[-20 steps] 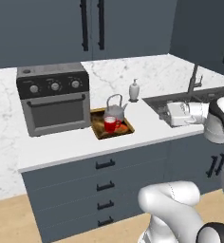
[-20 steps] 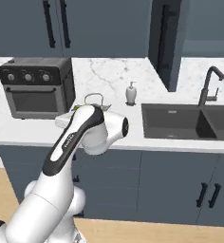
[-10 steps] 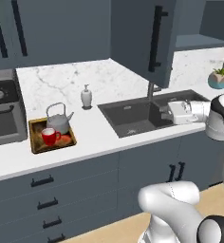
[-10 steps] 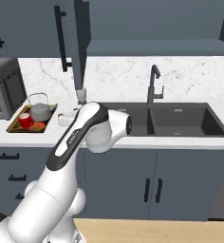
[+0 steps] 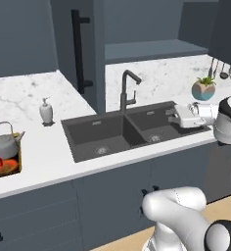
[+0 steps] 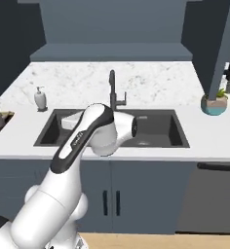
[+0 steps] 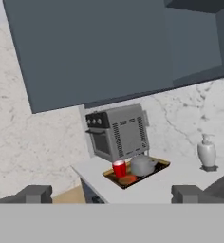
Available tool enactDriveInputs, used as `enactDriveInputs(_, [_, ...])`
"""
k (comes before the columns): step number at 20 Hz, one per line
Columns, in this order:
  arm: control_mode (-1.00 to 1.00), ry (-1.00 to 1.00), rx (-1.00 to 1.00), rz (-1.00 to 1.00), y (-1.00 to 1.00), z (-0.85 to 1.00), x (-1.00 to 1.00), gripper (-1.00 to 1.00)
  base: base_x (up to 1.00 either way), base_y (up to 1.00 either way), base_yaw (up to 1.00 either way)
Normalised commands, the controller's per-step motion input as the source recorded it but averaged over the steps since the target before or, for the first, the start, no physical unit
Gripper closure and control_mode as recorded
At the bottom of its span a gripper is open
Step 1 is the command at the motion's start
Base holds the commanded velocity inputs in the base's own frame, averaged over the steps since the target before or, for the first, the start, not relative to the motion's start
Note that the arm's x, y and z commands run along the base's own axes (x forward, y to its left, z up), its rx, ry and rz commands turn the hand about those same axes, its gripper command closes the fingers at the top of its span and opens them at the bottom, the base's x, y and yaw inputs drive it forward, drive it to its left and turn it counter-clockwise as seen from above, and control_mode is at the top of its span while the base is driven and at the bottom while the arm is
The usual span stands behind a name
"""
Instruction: Pick the kettle from the counter and place it on the tray. Then pick the mug from the cabinet and place it on the tray. Then close the cabinet doors.
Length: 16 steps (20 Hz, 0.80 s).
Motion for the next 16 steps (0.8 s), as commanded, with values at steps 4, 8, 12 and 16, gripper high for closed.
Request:
enactDriveInputs(4, [1.0,0.0,0.0,0.0,0.0,0.0,0.0,-1.0,0.61,-0.28,0.05])
enactDriveInputs(8, [1.0,0.0,0.0,0.0,0.0,0.0,0.0,-1.0,0.52,-0.19,0.08])
enactDriveInputs(12, [1.0,0.0,0.0,0.0,0.0,0.0,0.0,-1.0,0.47,-0.29,0.16])
enactDriveInputs(16, [1.0,0.0,0.0,0.0,0.0,0.0,0.0,-1.0,0.34,-0.52,0.09])
